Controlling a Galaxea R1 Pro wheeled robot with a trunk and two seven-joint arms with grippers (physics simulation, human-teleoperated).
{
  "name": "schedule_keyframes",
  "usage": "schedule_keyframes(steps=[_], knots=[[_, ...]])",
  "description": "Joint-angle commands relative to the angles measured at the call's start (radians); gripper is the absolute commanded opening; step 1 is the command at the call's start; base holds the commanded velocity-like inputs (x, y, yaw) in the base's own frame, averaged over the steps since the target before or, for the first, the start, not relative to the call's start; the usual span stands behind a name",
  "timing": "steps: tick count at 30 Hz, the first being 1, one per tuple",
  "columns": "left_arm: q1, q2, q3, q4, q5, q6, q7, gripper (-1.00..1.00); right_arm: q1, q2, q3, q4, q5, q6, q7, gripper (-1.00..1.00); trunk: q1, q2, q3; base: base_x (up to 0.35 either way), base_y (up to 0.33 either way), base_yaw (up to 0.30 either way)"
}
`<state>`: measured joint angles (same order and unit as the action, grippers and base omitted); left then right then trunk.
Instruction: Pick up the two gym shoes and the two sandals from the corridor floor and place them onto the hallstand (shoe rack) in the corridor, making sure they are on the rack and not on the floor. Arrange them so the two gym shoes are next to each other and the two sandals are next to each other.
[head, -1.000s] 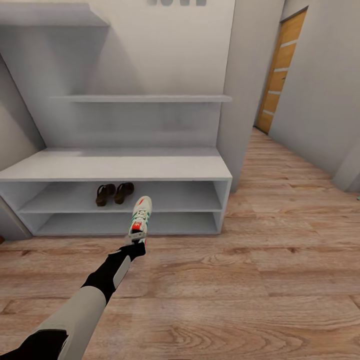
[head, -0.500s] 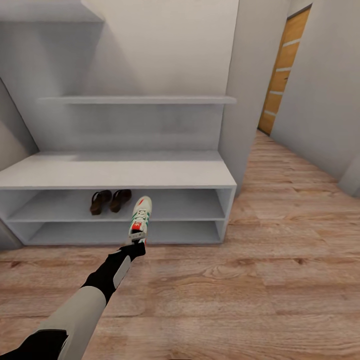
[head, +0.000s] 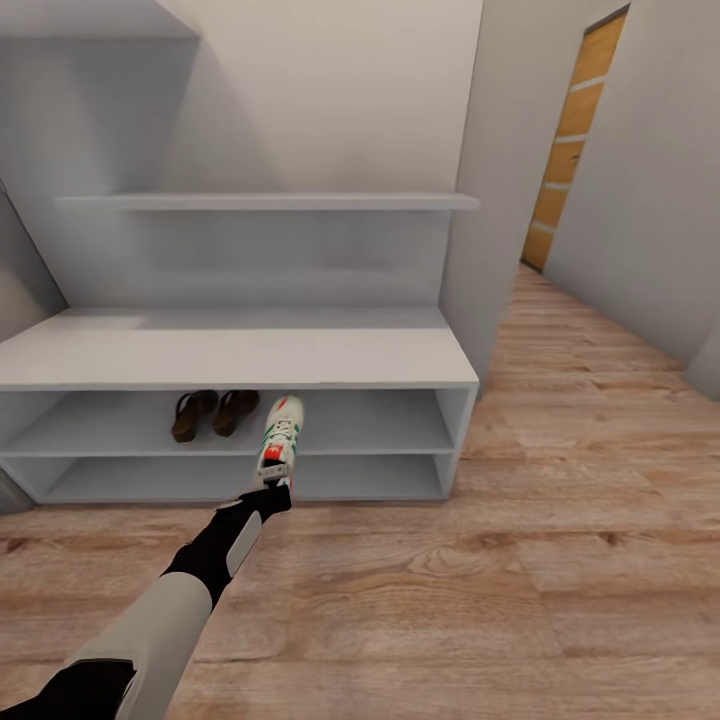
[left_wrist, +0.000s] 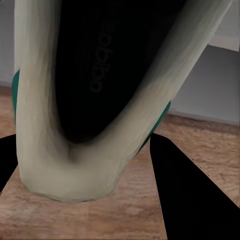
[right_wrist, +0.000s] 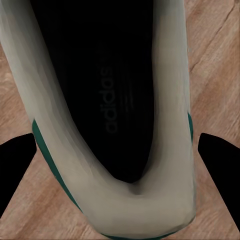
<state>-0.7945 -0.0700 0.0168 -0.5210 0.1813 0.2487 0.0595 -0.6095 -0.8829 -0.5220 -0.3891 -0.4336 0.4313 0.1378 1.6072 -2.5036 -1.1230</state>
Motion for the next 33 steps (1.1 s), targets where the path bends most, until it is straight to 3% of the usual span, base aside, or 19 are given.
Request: schedule_keyframes(steps=[1, 10, 22, 33], knots=[[0.0, -0.001, 0.002, -0.002, 0.009, 0.006, 0.003, -1.0, -0.001, 0.0, -0.007, -0.001, 0.0, 0.006, 0.003, -1.0, 0.0, 0.0, -0.001, 0.335, 0.0, 0.0], [0.0, -0.001, 0.002, -0.002, 0.009, 0.006, 0.003, -1.0, -0.001, -0.001, -0.007, -0.001, 0.0, 0.007, 0.003, -1.0, 0.0, 0.0, -0.001, 0.313, 0.0, 0.0], [0.0, 0.0, 0.002, -0.002, 0.009, 0.007, 0.003, -1.0, -0.001, 0.0, -0.007, -0.001, 0.0, 0.007, 0.003, -1.0, 0.0, 0.0, -0.001, 0.076, 0.0, 0.0], [0.0, -0.001, 0.002, -0.002, 0.009, 0.007, 0.003, -1.0, -0.001, 0.0, -0.007, -0.001, 0.0, 0.007, 0.004, -1.0, 0.0, 0.0, -0.001, 0.307, 0.0, 0.0]])
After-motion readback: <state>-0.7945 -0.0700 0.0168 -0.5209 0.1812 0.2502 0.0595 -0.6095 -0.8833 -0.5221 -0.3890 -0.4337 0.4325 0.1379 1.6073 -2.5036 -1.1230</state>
